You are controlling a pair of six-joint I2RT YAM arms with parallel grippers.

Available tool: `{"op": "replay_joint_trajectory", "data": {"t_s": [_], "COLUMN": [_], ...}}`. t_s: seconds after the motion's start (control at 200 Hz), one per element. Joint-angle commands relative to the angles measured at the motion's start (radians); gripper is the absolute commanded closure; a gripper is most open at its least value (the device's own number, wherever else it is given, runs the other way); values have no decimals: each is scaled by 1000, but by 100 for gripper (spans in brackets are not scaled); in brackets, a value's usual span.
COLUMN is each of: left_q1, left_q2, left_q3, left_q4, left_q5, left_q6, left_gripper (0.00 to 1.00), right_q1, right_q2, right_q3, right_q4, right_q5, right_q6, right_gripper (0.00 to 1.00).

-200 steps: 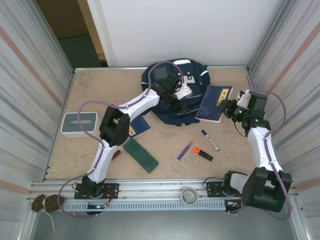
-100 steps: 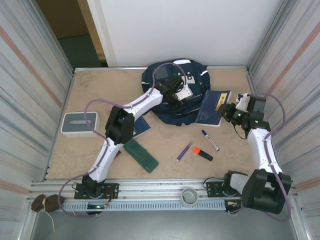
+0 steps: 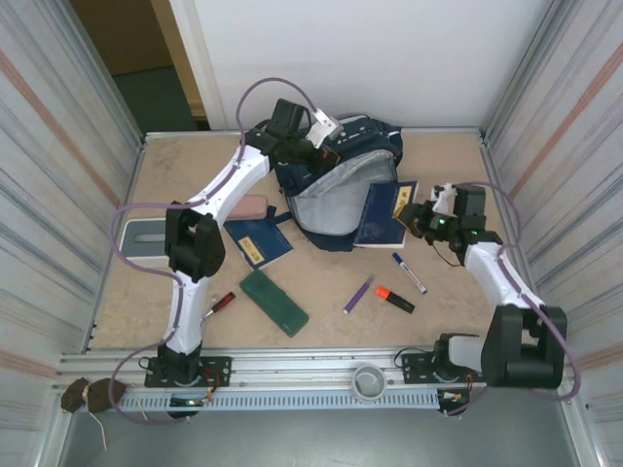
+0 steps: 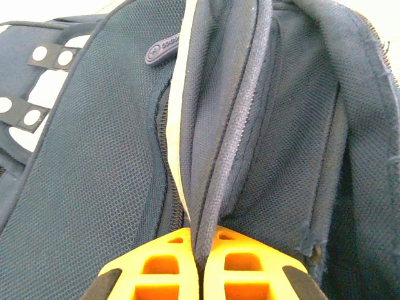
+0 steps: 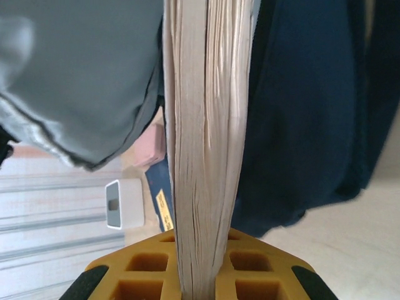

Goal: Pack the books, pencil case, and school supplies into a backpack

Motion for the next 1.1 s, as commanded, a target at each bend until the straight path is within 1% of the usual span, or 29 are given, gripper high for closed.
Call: {"op": "replay_joint_trajectory", "data": {"t_s": [0.0,0.075,0.12,0.255,0.291,0.311,0.361,0.406,0.451,0.491,0.576,0.621,0.666,0.686,0.701,0.776,0.857,0.897,0.952,0.977,1.007,1.052,1.092], "left_q1": [-11,-8,-6,-2,-2,-2,-2,-1,1,2,6,10,14,17,19,25,25,25,25,24,24,24,25], "left_q2": [-39,-29,-23,-5,0,2,7,10,14,17,26,30,37,40,44,59,76,81,85,83,76,56,23], "left_q3": [52,74,81,100,103,105,110,110,112,113,113,113,112,112,111,110,103,98,89,81,67,33,-11], "left_q4": [94,90,90,97,99,102,106,115,127,136,159,168,177,181,183,188,190,193,193,194,193,188,177], "left_q5": [155,165,177,199,202,205,208,209,213,220,217,216,213,211,208,185,163,157,147,139,125,83,30], "left_q6": [-76,-89,-95,-120,-126,-131,-142,-154,-171,-184,-211,-227,-241,-246,-250,-267,-275,-281,-288,-290,-294,-300,-306], "left_gripper": [100,100,100,100,100,100,100,100,100,100,100,100,100,100,100,100,100,98,90,86,78,67,61], "right_q1": [77,130,159,242,258,268,290,308,321,328,329,328,328,324,323,313,308,308,312,315,321,335,353], "right_q2": [97,193,252,445,487,522,591,644,703,750,799,774,723,699,675,550,395,318,213,157,98,15,-51], "right_q3": [29,57,91,202,230,256,308,350,396,440,472,438,387,363,347,262,196,168,122,101,77,45,20], "right_q4": [249,385,434,623,649,668,733,739,740,725,708,712,711,710,706,665,523,445,349,305,258,185,129], "right_q5": [154,242,302,454,492,520,571,637,673,683,638,629,628,624,619,597,595,608,636,656,685,730,769], "right_q6": [172,249,285,356,361,407,419,435,441,441,449,427,385,380,337,265,166,114,48,23,-5,-46,-82], "right_gripper": [99,99,99,98,97,96,94,89,83,71,52,46,42,41,41,39,38,38,38,38,38,38,38]}}
